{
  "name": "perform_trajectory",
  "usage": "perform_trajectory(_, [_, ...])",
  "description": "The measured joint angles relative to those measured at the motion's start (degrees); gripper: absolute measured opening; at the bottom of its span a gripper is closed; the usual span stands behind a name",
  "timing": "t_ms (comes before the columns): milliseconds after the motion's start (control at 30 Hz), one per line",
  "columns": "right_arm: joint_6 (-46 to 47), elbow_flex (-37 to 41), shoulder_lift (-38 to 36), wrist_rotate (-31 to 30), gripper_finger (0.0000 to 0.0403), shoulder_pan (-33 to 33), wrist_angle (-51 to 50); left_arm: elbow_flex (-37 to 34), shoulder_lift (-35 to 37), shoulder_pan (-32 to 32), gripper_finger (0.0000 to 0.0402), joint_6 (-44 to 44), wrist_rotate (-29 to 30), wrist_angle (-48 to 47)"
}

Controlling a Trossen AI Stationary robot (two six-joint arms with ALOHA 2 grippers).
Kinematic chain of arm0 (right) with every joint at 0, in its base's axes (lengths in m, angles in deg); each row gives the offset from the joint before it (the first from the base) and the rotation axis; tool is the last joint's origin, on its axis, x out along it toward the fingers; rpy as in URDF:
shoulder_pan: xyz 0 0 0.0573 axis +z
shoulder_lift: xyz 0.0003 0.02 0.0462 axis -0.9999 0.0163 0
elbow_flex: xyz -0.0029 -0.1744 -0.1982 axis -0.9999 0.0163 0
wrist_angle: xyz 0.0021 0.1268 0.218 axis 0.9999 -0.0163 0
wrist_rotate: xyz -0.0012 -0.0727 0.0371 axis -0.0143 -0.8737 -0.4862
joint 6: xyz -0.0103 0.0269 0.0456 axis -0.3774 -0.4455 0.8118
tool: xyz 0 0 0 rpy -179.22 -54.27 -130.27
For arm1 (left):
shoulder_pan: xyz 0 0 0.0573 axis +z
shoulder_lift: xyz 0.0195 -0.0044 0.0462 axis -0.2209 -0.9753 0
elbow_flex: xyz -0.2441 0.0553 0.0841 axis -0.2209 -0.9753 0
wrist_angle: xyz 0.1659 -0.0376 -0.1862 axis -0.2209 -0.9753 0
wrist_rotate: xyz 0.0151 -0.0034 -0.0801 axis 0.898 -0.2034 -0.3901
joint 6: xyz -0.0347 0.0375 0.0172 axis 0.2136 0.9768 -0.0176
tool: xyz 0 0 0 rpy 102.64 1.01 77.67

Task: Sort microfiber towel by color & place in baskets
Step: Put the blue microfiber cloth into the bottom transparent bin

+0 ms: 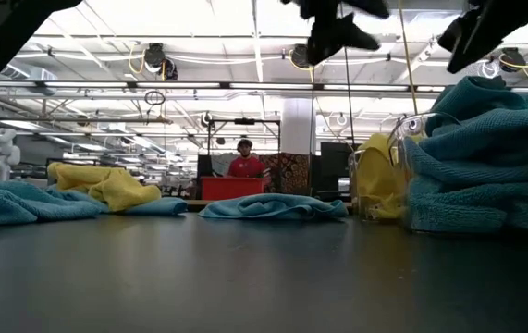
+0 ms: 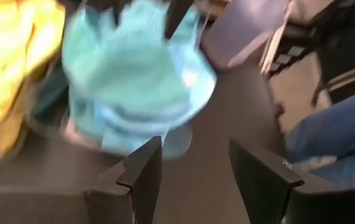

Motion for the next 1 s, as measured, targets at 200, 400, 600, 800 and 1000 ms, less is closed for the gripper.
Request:
perform_trajectory(200, [-3.6, 0.5, 4.7, 0.2, 0.0125, 0.0, 0.2, 0.0, 0.0, 0.0, 0.0193, 1.4, 4.8, -9.0])
perform_trajectory(400, [-2.2, 7.9, 6.8, 5.2, 0.0099, 0.0, 2.4, 0.0, 0.0, 0.0, 0.0192, 1.6, 9.5, -16.0])
perform_trajectory(600, [2.6, 17.8, 6.9, 7.8, 0.0086, 0.0, 11.3, 0.0, 0.0, 0.0, 0.0191, 2.8, 11.2, -17.9])
perform_trajectory(800, [7.0, 24.5, 6.7, 7.6, 0.0086, 0.0, 19.2, 0.0, 0.0, 0.0, 0.0191, 2.8, 11.3, -17.9])
perform_trajectory(1000, [8.8, 25.7, 6.6, 8.0, 0.0086, 0.0, 20.2, 0.0, 0.0, 0.0, 0.0191, 2.8, 11.3, -18.0])
